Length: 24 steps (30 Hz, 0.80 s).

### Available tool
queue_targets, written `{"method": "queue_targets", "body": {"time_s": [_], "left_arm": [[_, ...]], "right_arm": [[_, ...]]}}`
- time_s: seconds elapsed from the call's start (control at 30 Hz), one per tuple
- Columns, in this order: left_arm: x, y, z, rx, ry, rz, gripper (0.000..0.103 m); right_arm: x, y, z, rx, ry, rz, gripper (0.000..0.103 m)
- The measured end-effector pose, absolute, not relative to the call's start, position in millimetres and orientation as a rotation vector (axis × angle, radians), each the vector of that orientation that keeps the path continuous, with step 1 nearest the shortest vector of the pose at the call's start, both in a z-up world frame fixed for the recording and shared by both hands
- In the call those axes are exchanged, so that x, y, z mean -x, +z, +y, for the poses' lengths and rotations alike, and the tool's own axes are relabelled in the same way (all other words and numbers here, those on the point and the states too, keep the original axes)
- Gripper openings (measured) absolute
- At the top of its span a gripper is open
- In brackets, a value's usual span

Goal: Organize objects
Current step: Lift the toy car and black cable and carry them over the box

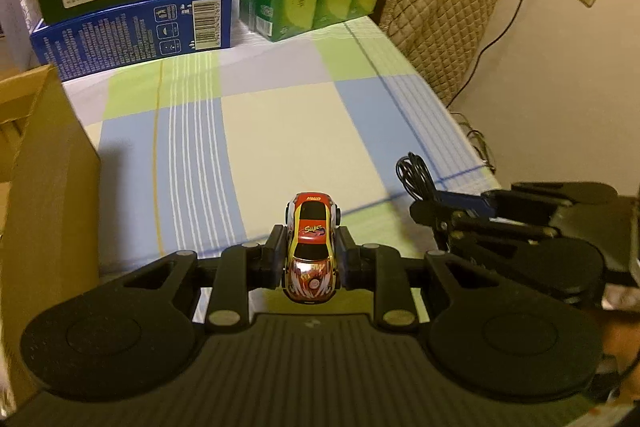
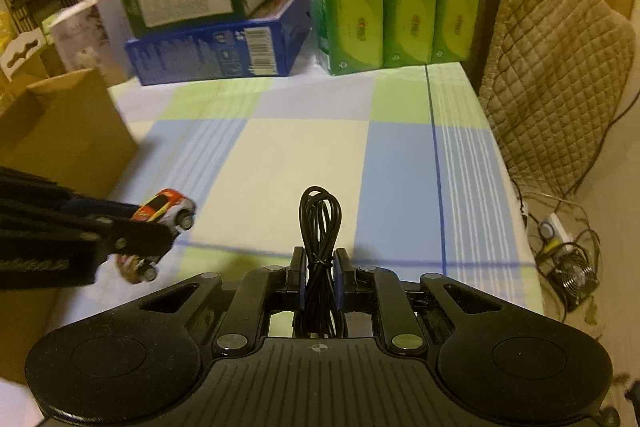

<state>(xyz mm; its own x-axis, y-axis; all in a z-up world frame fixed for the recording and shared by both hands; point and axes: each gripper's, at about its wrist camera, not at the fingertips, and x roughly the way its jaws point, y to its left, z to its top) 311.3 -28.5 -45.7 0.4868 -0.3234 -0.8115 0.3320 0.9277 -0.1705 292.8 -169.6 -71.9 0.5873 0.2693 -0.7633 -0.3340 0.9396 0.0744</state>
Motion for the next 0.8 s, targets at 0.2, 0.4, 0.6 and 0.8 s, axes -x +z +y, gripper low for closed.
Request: {"method": "queue_targets", "body": {"time_s": [0.2,0.4,0.6,0.8], "left_arm": [[-262.4,-15.2,-18.0,0.021,-0.393,0.956,0.021],[-208.3,11.4,-2.0,0.048,-0.374,0.927,0.021],[-156.8,27.0,13.3,0.060,-0.358,0.906,0.021],[-116.8,40.6,27.0,0.076,-0.350,0.876,0.021]], "right_arm": [[-232.9,-33.9,-169.1,0.049,0.351,0.846,0.010],[-174.8,-1.2,-167.7,0.000,0.363,0.810,0.010],[-127.5,15.3,-161.6,-0.031,0.375,0.789,0.010],[-90.8,24.8,-158.9,-0.061,0.378,0.774,0.010]]}}
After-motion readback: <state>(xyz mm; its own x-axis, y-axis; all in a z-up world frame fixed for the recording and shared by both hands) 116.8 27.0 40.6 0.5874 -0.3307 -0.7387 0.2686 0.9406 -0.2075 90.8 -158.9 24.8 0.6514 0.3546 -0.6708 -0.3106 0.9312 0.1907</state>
